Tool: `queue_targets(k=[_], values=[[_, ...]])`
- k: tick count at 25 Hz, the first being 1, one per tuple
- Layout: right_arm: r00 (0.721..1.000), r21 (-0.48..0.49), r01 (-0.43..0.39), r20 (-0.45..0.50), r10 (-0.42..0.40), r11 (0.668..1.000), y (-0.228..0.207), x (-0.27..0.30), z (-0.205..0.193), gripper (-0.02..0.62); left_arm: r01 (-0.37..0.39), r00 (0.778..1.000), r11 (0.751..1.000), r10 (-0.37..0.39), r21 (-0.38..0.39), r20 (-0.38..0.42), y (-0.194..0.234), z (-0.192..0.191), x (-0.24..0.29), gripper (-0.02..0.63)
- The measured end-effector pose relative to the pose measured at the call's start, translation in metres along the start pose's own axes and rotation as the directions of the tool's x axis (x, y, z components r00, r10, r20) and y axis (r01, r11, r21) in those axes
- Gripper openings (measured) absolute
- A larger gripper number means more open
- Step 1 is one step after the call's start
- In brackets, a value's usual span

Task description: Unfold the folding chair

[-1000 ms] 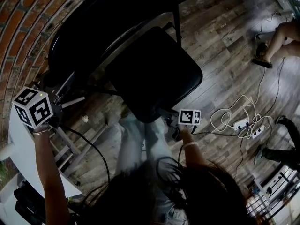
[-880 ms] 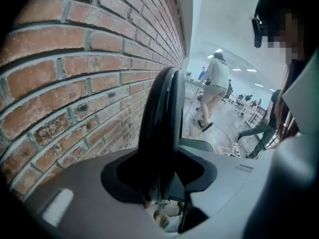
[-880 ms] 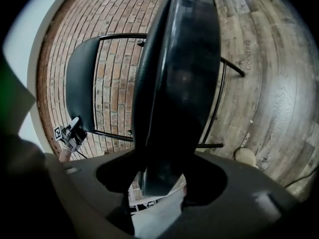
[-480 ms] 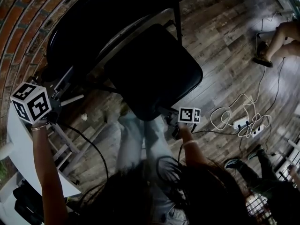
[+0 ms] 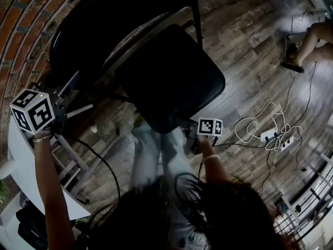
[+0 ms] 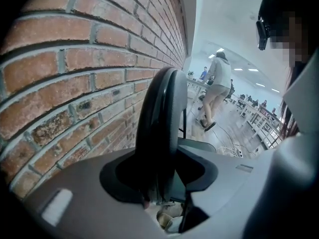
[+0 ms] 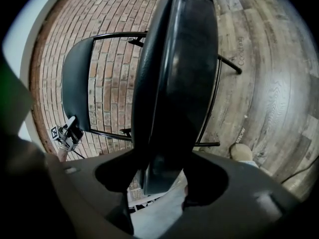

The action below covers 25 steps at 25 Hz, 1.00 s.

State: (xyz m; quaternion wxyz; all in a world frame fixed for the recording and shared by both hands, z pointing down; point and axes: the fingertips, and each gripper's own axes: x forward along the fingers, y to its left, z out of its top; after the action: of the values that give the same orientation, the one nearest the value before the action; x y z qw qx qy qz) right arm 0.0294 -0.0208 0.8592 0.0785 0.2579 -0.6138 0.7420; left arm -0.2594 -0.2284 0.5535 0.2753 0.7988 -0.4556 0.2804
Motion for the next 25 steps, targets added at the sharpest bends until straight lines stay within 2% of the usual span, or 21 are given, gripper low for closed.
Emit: queue_targets(k=[25], values=[[0.993, 0.099, 0.11, -0.048, -0.105, 0.989, -0.033, 0.005, -0.014, 0.291, 0.002, 1.0, 1.0, -0.002, -0.017, -0.018, 0.02, -0.007, 0.018, 0.198]])
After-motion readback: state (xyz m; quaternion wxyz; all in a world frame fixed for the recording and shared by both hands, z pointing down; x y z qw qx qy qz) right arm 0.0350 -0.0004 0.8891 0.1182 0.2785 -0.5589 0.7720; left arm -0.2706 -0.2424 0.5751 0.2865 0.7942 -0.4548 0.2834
